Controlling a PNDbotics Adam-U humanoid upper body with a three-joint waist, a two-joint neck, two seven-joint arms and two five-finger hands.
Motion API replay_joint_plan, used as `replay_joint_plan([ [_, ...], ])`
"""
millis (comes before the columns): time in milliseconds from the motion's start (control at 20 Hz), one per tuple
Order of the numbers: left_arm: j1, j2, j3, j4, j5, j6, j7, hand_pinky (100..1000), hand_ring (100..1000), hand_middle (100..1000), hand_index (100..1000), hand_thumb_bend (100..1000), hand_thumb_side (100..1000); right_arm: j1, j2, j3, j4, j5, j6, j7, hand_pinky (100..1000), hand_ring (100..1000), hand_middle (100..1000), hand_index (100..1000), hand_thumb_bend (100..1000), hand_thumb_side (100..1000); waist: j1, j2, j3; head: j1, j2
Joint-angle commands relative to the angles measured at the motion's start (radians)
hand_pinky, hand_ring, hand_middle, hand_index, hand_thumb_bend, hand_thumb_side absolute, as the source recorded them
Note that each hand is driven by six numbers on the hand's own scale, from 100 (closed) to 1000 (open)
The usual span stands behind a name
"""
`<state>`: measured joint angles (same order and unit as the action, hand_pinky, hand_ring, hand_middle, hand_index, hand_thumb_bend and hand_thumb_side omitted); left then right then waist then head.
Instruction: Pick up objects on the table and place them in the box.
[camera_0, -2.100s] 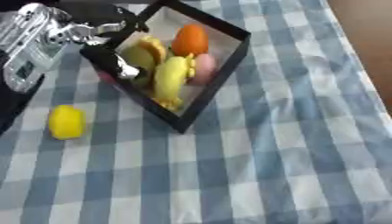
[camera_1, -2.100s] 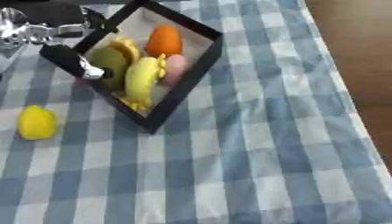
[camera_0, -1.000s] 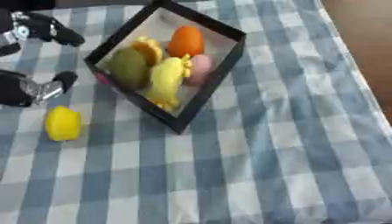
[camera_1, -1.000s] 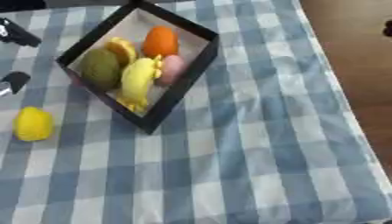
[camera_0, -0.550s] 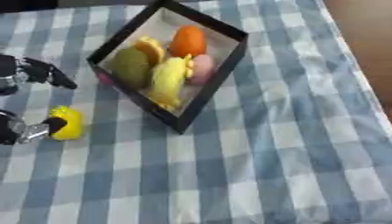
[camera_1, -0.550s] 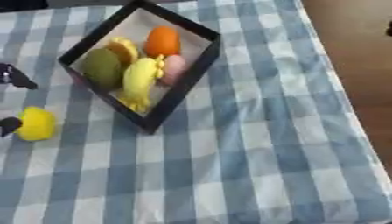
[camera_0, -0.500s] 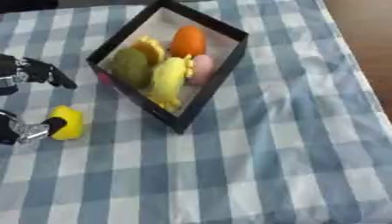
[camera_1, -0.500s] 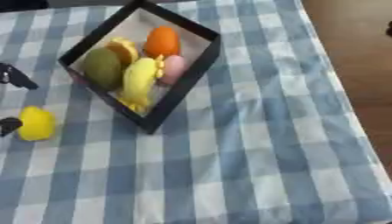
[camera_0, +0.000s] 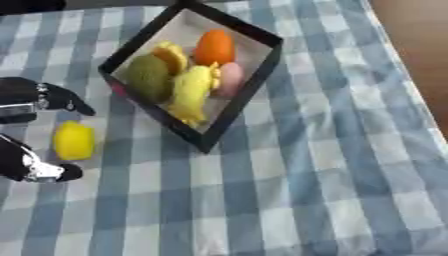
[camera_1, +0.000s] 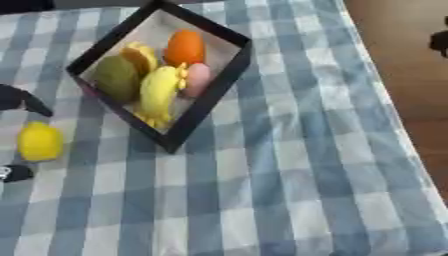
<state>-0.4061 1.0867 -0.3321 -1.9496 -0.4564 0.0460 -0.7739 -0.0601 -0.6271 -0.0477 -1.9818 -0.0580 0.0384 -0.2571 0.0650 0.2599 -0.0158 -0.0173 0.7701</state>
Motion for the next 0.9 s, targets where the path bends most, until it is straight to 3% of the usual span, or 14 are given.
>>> replay_joint_plan([
  [50,-0.017,0.008,-0.004,0.047,-0.084,-0.009,-0.010,873,884,839,919,594,559,0.002,-0.010,0.002,-0.018,0.018,0.007,0.011,849,746,657,807,100,784,-0.009,-0.015,-0.002,0.007,-0.011],
  [350,-0.028,-0.035,-0.014,0.162,-0.197,-0.024,0.036,871,884,841,919,614,500,0.014,0.006,0.003,-0.018,0.033,0.022,0.010,849,745,657,807,100,792,-0.010,-0.012,-0.004,0.009,-0.009],
  [700,-0.046,-0.064,-0.031,0.237,-0.258,-0.042,0.044,866,883,843,922,655,506,0.018,0.015,0.003,-0.018,0.039,0.031,0.010,849,745,656,807,100,789,-0.011,-0.010,-0.005,0.020,-0.010],
  [900,-0.056,-0.082,-0.040,0.273,-0.275,-0.050,0.042,849,866,825,911,625,496,0.020,0.019,0.002,-0.018,0.040,0.033,0.010,849,745,656,807,100,796,-0.011,-0.009,-0.007,0.022,-0.011],
])
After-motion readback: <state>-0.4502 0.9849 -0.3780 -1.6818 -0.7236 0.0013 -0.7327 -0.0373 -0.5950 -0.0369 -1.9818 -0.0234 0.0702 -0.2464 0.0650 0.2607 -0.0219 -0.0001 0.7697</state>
